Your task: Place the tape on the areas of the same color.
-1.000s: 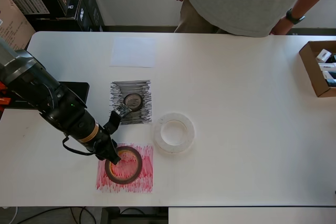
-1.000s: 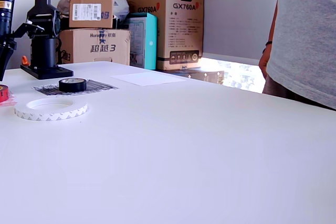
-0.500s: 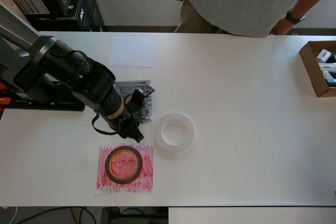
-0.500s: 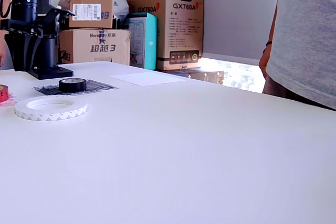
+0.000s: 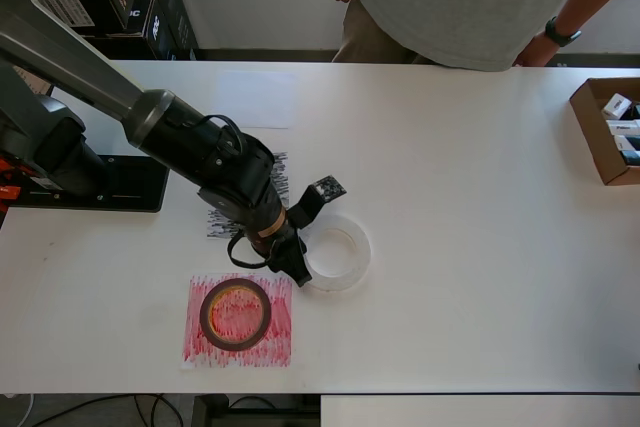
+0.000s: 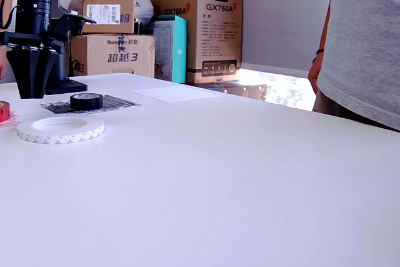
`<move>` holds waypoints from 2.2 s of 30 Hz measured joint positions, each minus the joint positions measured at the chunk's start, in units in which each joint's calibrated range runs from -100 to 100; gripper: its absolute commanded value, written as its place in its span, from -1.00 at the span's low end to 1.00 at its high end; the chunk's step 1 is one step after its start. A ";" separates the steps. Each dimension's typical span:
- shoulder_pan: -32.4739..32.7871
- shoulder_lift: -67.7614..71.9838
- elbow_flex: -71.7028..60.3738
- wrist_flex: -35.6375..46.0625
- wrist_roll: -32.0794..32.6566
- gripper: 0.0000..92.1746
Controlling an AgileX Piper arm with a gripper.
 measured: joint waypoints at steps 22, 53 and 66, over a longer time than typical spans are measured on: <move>9.94 2.24 -3.09 0.07 7.61 -0.30; 8.35 2.41 -3.09 -0.29 7.86 0.03; 5.83 10.48 -9.33 0.93 7.86 0.03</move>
